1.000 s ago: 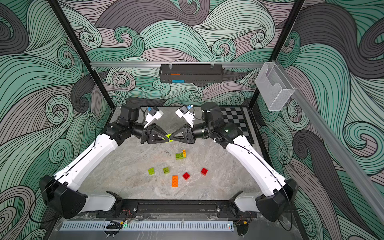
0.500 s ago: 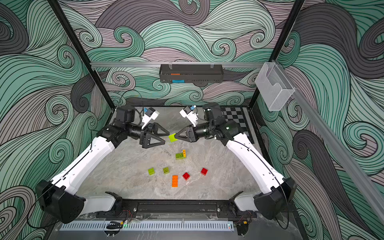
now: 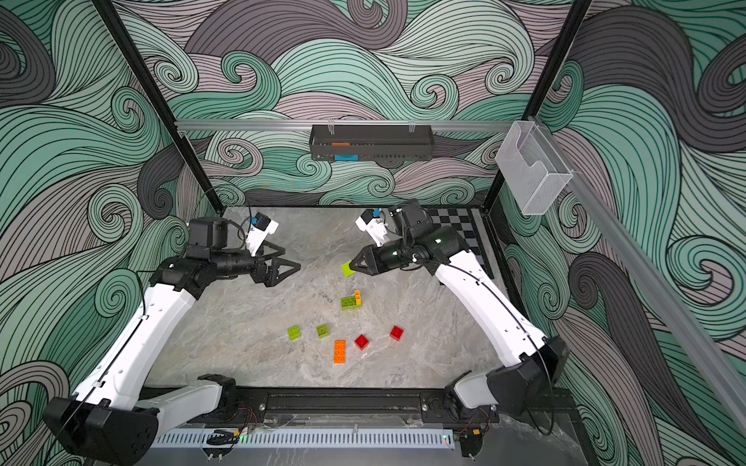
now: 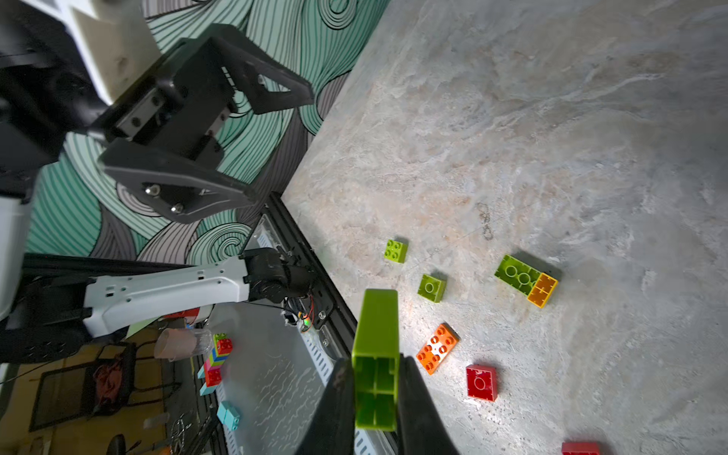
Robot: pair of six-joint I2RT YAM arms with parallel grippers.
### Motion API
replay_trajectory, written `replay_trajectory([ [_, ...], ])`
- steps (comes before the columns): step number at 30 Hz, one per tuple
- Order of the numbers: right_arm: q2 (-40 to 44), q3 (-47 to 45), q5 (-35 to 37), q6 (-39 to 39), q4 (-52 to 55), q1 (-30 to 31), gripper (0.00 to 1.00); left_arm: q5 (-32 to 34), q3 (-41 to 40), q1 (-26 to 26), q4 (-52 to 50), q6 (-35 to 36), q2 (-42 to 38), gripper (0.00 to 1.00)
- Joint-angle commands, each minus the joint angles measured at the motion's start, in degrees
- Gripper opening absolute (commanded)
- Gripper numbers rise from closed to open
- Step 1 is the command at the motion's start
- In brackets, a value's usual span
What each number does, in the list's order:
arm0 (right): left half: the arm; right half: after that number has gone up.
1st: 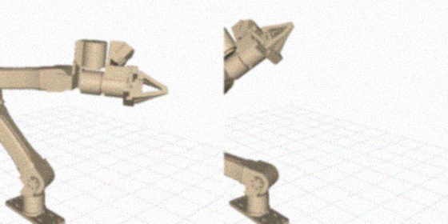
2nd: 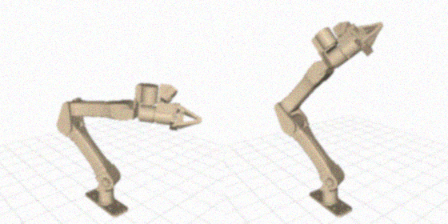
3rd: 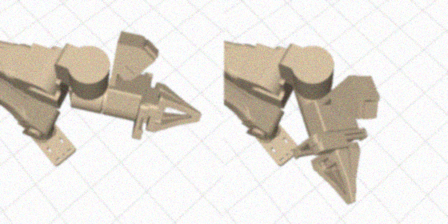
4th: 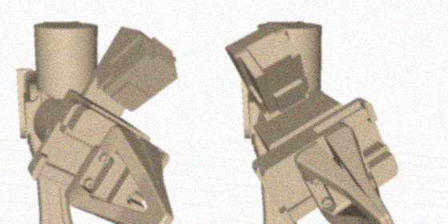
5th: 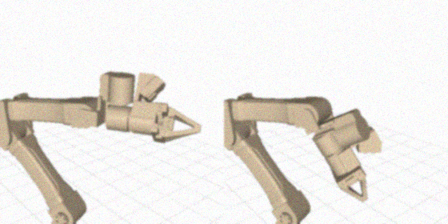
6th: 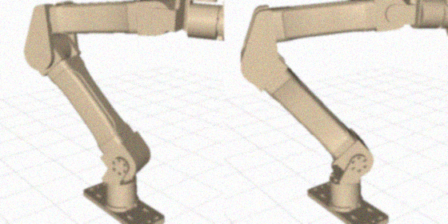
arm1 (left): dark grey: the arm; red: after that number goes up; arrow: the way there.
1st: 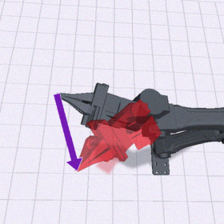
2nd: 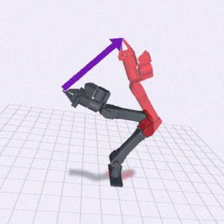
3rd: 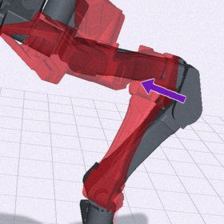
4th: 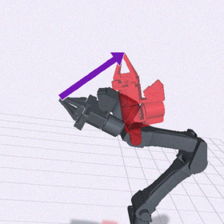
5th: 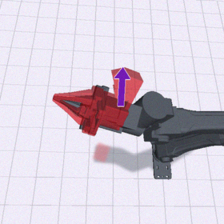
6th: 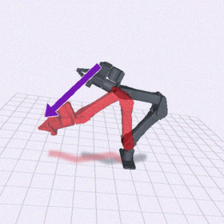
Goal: Assemble a giraffe with lego
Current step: Pick up the lego brick from the center of the board, then assemble the lego brick with the lego brick.
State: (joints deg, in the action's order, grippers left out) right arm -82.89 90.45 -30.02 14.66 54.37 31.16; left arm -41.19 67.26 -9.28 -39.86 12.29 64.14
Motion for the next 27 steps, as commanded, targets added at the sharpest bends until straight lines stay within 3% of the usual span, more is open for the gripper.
replay_trajectory([
  [1, -3.79, 1.96, 10.57, 3.62, 5.25, 2.60, 0.00, 9.26, -2.99, 0.30, -4.82, 6.20, -2.68, 0.99],
  [9, -16.22, 6.03, 21.14, 7.15, 9.15, 8.80, 0.00, 5.41, -10.98, 2.16, -4.31, 11.28, -6.31, 0.99],
  [21, -30.37, 9.29, 29.55, 15.45, 8.90, 12.59, 0.00, 7.55, -11.54, -0.78, -2.95, 11.44, -5.60, 0.99],
  [27, -31.79, 6.81, 33.15, 20.33, 3.56, 14.05, 0.00, 8.60, -11.28, -1.66, -3.03, 11.70, -5.68, 0.99],
])
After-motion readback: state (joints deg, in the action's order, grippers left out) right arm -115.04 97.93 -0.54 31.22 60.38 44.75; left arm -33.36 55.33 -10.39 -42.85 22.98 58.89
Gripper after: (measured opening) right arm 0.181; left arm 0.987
